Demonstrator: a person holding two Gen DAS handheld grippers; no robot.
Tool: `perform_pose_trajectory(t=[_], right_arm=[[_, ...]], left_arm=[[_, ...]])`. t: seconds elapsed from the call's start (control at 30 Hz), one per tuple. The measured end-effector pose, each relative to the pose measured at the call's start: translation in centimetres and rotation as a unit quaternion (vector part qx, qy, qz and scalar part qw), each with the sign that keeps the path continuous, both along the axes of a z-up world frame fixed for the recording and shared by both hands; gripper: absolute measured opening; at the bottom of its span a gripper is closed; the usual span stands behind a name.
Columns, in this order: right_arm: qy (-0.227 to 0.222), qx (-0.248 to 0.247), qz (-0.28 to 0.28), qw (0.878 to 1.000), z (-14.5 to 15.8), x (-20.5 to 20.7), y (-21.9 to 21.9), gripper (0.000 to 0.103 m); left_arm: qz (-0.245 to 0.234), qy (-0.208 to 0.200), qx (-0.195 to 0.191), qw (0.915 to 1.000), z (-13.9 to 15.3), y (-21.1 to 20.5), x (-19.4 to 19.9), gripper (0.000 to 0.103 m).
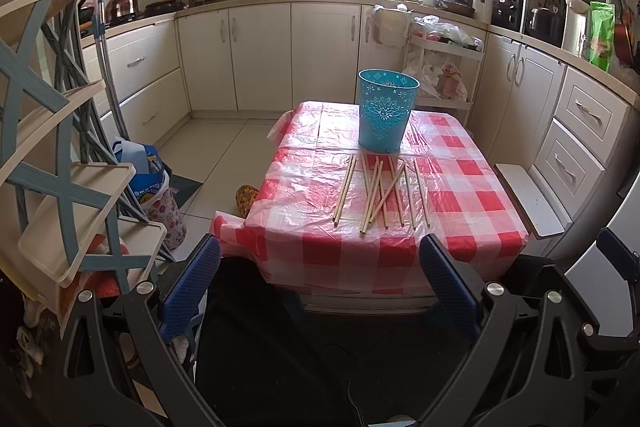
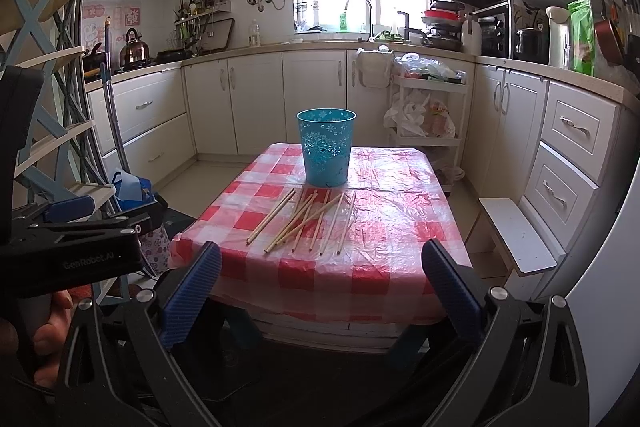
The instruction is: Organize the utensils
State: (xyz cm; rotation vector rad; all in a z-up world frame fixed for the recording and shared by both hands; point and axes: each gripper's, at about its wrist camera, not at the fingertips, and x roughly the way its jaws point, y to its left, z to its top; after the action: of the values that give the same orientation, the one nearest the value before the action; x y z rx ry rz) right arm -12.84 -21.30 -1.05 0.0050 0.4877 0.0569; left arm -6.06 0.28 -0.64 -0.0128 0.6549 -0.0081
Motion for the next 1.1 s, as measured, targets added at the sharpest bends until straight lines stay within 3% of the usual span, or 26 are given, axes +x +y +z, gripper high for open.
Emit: perform_pose_trajectory(t=[1.1], right_arm=[[0.003,0.001,0.001,1.0,-0.2,0.5,0.9,0.096]], left_arm=[[0.0,0.006,0.0,1.0,-1.2,-0.4,0.2,0.095]])
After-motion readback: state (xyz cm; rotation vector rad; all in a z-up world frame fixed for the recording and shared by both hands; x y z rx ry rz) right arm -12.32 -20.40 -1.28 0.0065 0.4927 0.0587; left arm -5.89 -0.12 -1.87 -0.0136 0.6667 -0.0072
